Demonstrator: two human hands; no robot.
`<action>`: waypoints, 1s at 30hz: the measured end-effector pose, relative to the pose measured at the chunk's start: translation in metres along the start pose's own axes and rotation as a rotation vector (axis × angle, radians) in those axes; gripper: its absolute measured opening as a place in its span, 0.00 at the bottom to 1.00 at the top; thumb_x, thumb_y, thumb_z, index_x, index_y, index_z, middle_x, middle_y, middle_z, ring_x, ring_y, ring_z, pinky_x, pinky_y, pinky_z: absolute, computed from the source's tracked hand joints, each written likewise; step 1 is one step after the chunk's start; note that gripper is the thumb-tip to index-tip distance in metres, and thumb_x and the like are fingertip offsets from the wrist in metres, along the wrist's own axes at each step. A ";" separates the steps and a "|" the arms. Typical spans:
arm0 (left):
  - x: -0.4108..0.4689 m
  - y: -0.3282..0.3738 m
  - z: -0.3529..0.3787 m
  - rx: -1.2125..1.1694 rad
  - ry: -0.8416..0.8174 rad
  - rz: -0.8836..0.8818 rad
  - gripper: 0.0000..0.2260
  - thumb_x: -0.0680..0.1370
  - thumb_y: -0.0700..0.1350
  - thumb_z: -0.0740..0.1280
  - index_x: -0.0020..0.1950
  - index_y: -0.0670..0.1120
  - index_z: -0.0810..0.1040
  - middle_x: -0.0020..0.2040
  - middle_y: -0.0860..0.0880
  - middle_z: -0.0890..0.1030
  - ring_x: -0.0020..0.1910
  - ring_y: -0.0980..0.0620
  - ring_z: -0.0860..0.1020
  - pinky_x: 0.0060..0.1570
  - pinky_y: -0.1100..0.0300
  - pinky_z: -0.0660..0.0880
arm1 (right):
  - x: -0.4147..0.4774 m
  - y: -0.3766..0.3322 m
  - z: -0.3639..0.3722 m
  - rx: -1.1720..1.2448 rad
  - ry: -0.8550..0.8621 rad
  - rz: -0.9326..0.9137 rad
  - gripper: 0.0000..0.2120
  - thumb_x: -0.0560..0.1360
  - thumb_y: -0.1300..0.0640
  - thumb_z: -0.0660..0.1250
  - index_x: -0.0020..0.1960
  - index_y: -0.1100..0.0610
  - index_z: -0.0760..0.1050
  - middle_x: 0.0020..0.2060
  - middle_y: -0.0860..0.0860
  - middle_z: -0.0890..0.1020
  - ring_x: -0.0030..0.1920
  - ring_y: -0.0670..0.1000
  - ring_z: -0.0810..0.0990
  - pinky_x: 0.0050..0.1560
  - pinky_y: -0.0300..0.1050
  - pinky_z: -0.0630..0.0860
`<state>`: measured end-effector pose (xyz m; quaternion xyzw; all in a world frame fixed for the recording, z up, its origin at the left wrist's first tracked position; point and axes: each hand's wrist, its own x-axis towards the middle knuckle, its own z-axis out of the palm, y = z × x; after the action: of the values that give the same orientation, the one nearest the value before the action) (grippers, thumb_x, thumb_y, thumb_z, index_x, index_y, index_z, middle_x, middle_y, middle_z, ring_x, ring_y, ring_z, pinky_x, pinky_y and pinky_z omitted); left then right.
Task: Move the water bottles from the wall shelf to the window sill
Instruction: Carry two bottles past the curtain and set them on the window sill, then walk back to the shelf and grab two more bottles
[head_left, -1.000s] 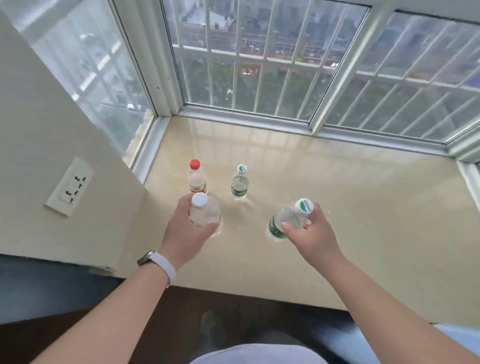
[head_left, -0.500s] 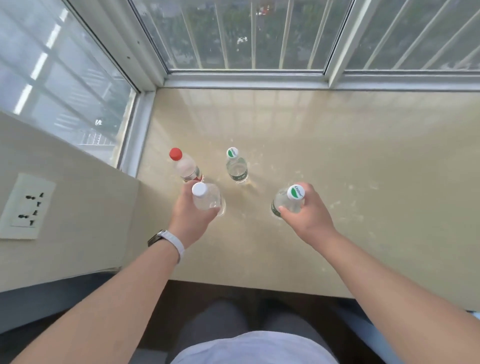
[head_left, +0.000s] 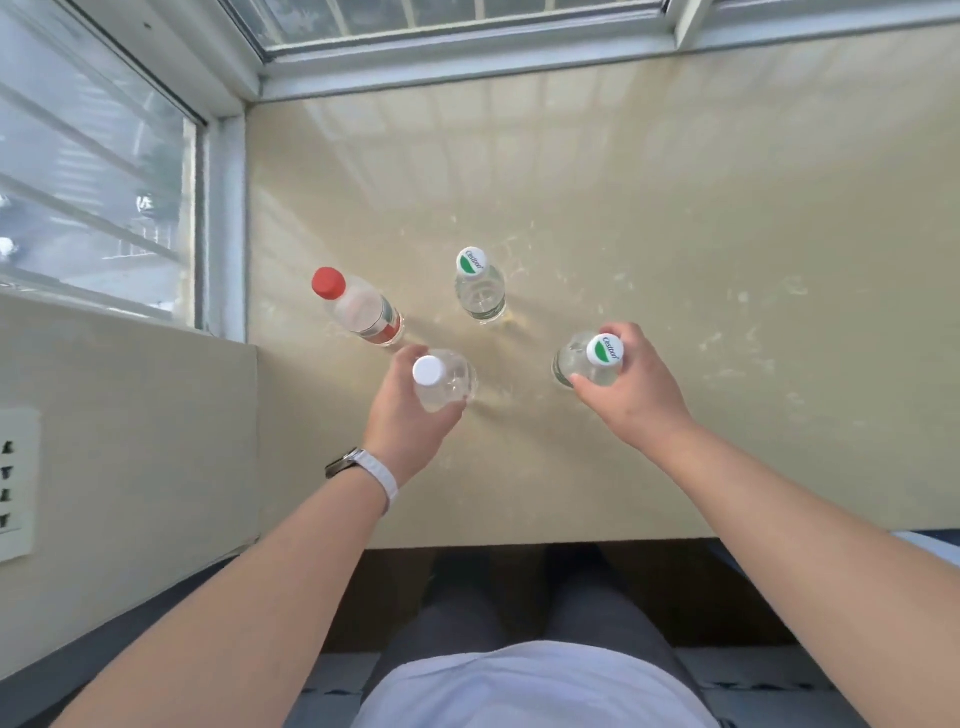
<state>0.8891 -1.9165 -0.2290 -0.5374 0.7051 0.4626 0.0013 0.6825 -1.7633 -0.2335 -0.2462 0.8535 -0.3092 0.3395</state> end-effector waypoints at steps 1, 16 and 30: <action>0.002 -0.001 -0.001 0.021 -0.023 0.016 0.28 0.70 0.49 0.75 0.65 0.58 0.65 0.59 0.56 0.76 0.56 0.52 0.76 0.54 0.55 0.75 | -0.002 -0.001 0.002 -0.003 0.001 -0.003 0.20 0.70 0.54 0.73 0.57 0.51 0.68 0.50 0.46 0.75 0.48 0.49 0.74 0.44 0.43 0.68; -0.016 0.048 -0.072 0.376 -0.191 0.529 0.28 0.75 0.49 0.71 0.72 0.49 0.67 0.68 0.49 0.72 0.66 0.48 0.70 0.59 0.58 0.66 | -0.062 -0.058 -0.032 -0.205 0.168 0.004 0.26 0.77 0.46 0.65 0.72 0.53 0.65 0.69 0.49 0.70 0.70 0.50 0.66 0.62 0.43 0.63; -0.081 0.128 -0.031 0.653 -0.242 1.314 0.24 0.75 0.51 0.68 0.70 0.48 0.71 0.68 0.46 0.75 0.68 0.42 0.71 0.65 0.47 0.68 | -0.203 -0.056 -0.082 -0.543 0.424 0.036 0.34 0.73 0.37 0.50 0.70 0.57 0.70 0.69 0.55 0.72 0.70 0.56 0.67 0.67 0.54 0.67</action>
<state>0.8416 -1.8767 -0.0874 0.0777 0.9778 0.1910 -0.0385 0.7660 -1.6445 -0.0605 -0.2430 0.9604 -0.1089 0.0820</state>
